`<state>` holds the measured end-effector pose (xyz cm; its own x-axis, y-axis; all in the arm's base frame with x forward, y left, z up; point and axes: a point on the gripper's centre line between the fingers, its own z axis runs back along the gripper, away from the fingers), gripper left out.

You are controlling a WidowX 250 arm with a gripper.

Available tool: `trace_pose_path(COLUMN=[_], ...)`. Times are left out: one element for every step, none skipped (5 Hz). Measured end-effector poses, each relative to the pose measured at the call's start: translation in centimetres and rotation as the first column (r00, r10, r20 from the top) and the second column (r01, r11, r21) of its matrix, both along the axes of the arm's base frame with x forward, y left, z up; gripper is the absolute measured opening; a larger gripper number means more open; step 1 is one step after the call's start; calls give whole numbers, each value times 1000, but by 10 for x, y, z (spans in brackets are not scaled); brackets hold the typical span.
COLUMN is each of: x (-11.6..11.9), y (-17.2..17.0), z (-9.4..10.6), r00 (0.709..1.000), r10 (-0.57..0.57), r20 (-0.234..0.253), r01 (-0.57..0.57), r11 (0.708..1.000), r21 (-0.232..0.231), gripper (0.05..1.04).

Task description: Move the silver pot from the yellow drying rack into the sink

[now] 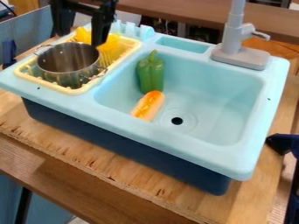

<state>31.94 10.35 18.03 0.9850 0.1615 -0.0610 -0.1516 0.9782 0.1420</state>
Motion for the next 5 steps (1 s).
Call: trace_pose_path(x=[0, 0, 4, 5, 8], y=[2, 3, 2, 2, 0], z=[-8, -13, -20, -24, -35], r00=[1000, 1000, 1000, 999, 999], r10=[9, 26, 27, 35, 41], r20=[-6, 7, 13, 16, -11], r01=[-10, -26, -26, -35, -41], r11=[1000, 1000, 999, 999, 999], r21=[-8, -14, -19, -18, -23], gripper=[1000, 1000, 1000, 1000, 1000])
